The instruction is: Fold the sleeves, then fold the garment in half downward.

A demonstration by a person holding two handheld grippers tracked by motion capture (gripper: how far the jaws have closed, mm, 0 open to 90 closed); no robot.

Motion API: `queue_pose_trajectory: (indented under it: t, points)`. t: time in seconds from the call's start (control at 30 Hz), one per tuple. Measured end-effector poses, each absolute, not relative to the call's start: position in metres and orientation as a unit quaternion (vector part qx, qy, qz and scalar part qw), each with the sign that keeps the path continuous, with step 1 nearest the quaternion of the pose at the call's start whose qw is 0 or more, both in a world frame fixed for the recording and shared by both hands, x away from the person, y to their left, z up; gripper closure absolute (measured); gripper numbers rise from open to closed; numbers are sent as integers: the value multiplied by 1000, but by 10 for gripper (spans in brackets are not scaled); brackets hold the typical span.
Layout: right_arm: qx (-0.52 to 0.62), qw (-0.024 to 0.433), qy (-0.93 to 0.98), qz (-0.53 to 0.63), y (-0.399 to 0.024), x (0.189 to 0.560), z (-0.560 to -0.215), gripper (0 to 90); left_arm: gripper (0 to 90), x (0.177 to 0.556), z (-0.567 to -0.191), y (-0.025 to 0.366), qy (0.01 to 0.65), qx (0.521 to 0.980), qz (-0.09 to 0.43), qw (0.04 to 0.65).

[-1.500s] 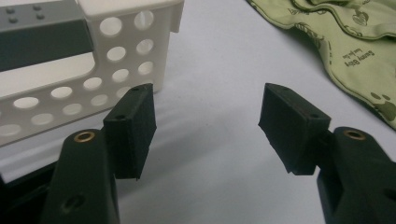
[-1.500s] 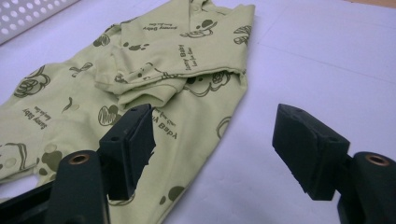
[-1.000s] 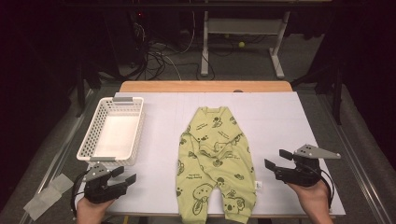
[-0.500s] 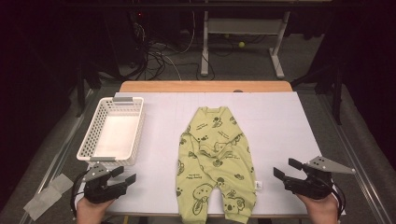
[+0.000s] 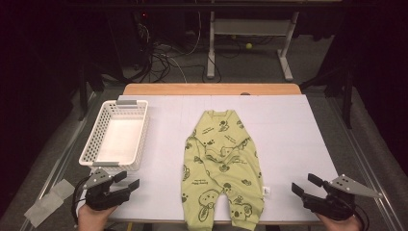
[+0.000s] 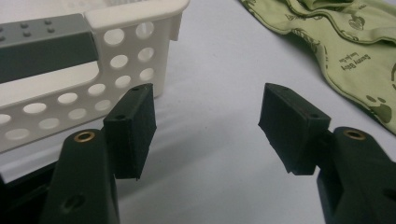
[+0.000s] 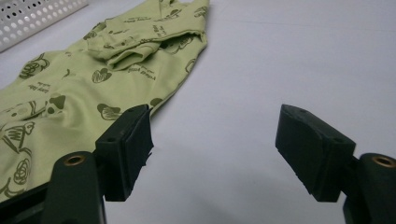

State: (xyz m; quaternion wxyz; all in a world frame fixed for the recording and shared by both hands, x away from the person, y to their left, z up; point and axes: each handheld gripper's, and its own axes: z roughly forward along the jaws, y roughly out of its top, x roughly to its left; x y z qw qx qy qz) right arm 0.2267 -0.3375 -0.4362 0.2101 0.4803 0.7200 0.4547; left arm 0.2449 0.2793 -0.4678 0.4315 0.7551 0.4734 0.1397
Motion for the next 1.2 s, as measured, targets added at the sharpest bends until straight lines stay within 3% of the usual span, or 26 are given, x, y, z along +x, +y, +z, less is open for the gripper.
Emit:
queue_pose_trajectory:
  t: [0.5, 1.2]
  points:
    - [504, 221, 697, 461, -352, 210, -465, 270, 335, 245, -469, 281, 477, 750, 138, 437]
    - [491, 233, 703, 459, -348, 208, -465, 270, 336, 242, -466, 277, 466, 754, 141, 441]
